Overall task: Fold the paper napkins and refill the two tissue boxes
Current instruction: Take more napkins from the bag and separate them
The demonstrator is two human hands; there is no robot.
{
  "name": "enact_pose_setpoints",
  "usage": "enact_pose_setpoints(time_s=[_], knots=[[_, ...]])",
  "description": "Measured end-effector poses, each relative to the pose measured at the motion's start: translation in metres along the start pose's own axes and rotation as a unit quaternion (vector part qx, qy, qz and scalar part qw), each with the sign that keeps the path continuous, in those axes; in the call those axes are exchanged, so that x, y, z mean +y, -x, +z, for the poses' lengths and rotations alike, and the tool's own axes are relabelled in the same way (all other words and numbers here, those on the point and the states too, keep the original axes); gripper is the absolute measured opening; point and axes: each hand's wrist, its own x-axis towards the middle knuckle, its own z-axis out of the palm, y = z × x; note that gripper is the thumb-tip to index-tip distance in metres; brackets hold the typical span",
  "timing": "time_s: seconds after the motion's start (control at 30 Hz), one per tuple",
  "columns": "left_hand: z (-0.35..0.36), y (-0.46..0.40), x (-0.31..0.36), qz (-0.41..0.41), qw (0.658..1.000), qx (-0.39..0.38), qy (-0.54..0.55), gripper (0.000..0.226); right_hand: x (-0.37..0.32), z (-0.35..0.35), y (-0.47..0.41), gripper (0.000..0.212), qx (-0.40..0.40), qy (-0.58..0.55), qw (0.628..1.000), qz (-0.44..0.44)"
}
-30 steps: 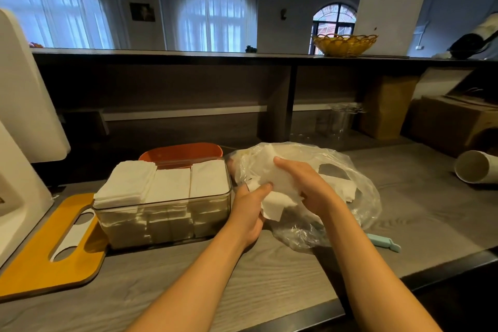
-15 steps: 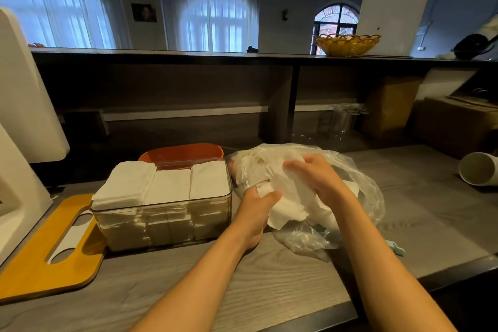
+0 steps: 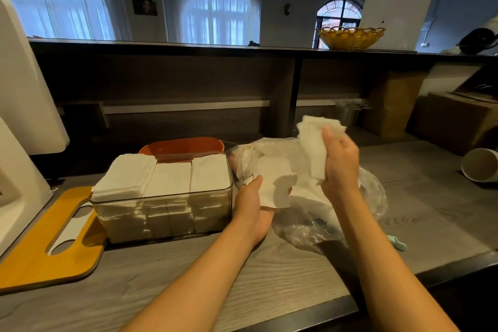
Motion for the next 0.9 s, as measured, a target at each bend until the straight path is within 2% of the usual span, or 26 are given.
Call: enact_pose_setpoints(time_s=[0.1,0.2,0.3,0.4,0.5,0.57,0.7,0.9], knots=[[-0.002,-0.001,0.0,0.026,0.999,-0.018,0.007,0.04,0.021,0.021,0.009,0.022,-0.016,0.113,0.992,0.059],[0.0,0.0,-0.001,0.041,0.998,-0.038,-0.006,0.048,0.043,0.037,0.018,0.027,-0.017,0.228,0.968,0.103],[0.001,0.002,-0.003,0.064,0.996,-0.057,-0.02,0.048,0.047,0.044,0.024,0.021,-0.029,0.248,0.96,0.129],[0.0,0.004,-0.002,0.075,0.995,-0.053,-0.046,0.039,0.052,0.045,0.024,0.051,-0.051,0.296,0.941,0.153],[-0.001,0.004,-0.001,0.08,0.994,-0.048,-0.056,0.038,0.057,0.044,0.022,0.055,-0.076,0.322,0.936,0.121],[-0.002,0.003,-0.002,0.086,0.994,-0.048,-0.051,0.039,0.057,0.042,0.021,0.05,-0.081,0.325,0.936,0.106],[-0.002,0.001,-0.001,0.09,0.994,-0.06,-0.028,0.047,0.051,0.038,0.022,0.024,-0.088,0.27,0.956,0.071],[-0.002,0.002,0.002,0.052,0.997,-0.056,0.033,0.042,0.034,0.02,0.008,0.02,-0.056,0.162,0.972,0.159]])
